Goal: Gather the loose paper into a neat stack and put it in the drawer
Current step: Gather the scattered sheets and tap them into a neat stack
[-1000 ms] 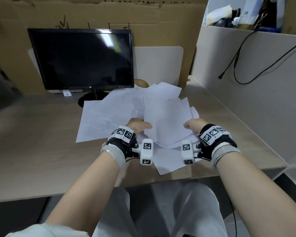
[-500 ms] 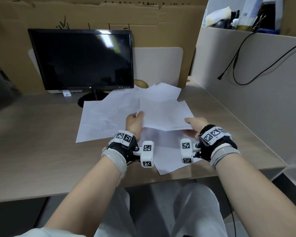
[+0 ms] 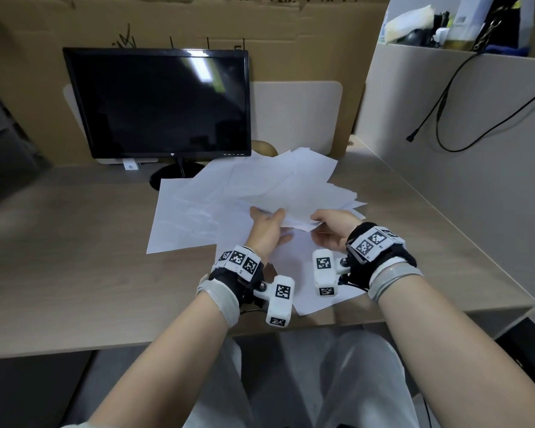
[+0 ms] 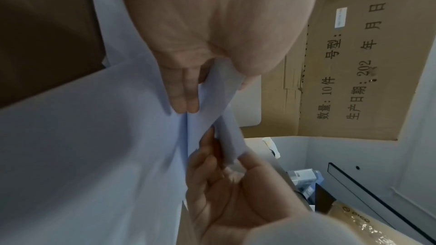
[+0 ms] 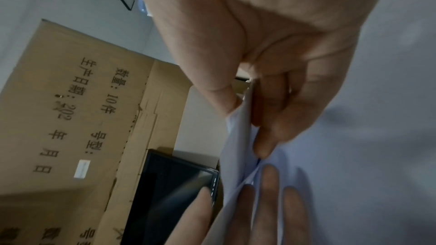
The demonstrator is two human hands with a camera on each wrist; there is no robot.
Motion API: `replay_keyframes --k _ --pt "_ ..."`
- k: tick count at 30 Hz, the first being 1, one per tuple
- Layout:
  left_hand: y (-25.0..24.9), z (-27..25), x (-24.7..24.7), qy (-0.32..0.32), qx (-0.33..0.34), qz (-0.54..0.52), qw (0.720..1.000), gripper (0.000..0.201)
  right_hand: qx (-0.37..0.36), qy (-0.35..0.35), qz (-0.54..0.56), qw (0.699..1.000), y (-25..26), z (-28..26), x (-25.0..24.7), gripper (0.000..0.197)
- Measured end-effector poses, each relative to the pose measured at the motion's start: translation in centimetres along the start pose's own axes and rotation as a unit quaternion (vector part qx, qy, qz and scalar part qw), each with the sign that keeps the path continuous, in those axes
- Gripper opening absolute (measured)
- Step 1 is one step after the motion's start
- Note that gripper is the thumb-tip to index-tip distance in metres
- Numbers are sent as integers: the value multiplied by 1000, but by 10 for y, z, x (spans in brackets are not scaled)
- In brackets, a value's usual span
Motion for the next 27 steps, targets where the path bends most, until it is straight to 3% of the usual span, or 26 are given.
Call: replay_keyframes --k 3,5,8,11,15,17,20,22,24,27 --pt "5 2 1 22 -11 13 1000 71 18 35 -78 996 -2 1 9 11" --pt "6 4 1 21 1 18 1000 76 28 53 -76 995 -2 1 14 14" --pt "1 3 -5 12 8 -2 1000 105 21 18 -78 997 0 1 12 22" --pt "-3 7 -13 2 8 -17 1000 85 29 4 -61 998 -2 1 3 30" --pt "-2 7 -6 8 19 8 1000 52 27 39 32 998 -5 -3 6 21" --pt "-3 3 4 46 25 47 998 48 -6 -16 67 998 -3 3 4 16" --pt "-8 1 1 68 2 49 996 46 -22 -98 5 995 2 18 -14 34" --pt "-9 7 -16 21 -15 -62 998 49 -22 -128 -67 989 7 19 -30 53" --pt "-10 13 -34 -7 -31 -147 989 53 -19 -169 -123 978 12 17 -48 48" --pt "-15 10 -43 -17 -87 -117 989 43 -4 -104 -204 974 17 13 -62 49"
Point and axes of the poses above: each hand's wrist, its own z-axis towards the middle knuckle, its own x-axis out of the palm, y = z × x, the point moved 2 cm from there along z, towards the middle knuckle, and after that the axes turned 3 degrees about z, right-handed, at the moved point
